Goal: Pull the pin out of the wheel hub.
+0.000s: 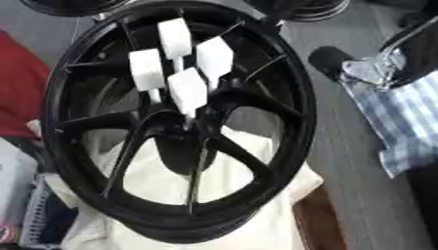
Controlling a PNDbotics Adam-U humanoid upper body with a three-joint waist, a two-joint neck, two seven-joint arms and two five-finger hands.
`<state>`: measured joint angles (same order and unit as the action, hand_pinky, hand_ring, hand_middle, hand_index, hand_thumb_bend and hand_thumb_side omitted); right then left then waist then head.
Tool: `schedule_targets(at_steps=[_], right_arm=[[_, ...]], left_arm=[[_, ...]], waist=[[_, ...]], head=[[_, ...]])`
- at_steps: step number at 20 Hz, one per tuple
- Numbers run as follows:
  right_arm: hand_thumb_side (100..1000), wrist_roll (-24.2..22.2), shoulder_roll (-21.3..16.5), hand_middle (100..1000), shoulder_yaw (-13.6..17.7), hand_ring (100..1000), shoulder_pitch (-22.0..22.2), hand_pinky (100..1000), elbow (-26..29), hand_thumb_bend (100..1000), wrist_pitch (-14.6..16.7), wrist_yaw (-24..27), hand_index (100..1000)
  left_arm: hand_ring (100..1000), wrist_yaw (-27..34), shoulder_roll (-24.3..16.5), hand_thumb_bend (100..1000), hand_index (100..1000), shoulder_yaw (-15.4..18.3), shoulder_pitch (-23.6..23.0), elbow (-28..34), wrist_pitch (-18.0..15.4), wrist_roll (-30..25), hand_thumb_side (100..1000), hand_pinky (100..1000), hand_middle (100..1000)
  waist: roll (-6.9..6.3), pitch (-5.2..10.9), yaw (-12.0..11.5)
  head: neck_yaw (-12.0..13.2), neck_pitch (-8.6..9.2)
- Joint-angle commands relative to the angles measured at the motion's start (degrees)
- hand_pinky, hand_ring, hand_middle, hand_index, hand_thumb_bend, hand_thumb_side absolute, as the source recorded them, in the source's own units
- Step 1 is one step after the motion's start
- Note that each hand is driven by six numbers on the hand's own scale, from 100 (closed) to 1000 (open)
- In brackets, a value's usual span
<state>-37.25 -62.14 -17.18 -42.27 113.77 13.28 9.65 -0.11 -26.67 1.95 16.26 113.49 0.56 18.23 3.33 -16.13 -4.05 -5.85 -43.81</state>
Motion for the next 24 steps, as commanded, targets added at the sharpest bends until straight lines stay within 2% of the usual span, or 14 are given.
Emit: schedule_targets(at_steps=[1,5,10,17,24], right_arm=[[506,-0.8,0.1,789,-1.4,1000,-3.2,955,0.8,100,-3.1,-1.8,887],[520,-1.7,2.4,786,-3.8,1000,-6.4,953,-0.7,100,-6.6,-4.9,891],[504,-1.8,6.1,788,-5.2,1000,-9.8,958,-6.3,100,-7.4,-6.9,899],[504,-3.4,8.8,818,-5.8,1000,-11.8,974,-11.4,100,-5.5,-10.6,922],[514,-4.6,9.3,833,-5.4,1000,-11.2,976,-14.3,100,-1.9,-14.8,921]], left_arm=[[556,-0.1,-1.6,100,708,0.0,0.9,1.1,-0.1,-0.3,595,653,582],[554,-0.1,-1.6,100,708,0.1,0.8,1.1,0.0,-0.2,596,652,582],[552,-0.1,-1.6,100,707,0.0,0.9,1.1,0.0,-0.1,597,650,581],[548,-0.3,-1.6,100,706,-0.2,1.3,1.1,-0.1,0.0,600,647,578],[545,-0.3,-1.5,100,706,-0.3,1.6,1.1,0.0,0.1,603,645,576]], waist=[[-0.02,1.29,-0.2],[0.12,1.14,-0.8],[0.28,0.36,-1.7],[0.88,-1.56,-3.1],[1.27,-3.17,-3.5]], head=[[-0.9,-0.31],[-1.7,-0.31],[-2.2,-0.31],[-2.6,0.18],[-2.8,0.65]])
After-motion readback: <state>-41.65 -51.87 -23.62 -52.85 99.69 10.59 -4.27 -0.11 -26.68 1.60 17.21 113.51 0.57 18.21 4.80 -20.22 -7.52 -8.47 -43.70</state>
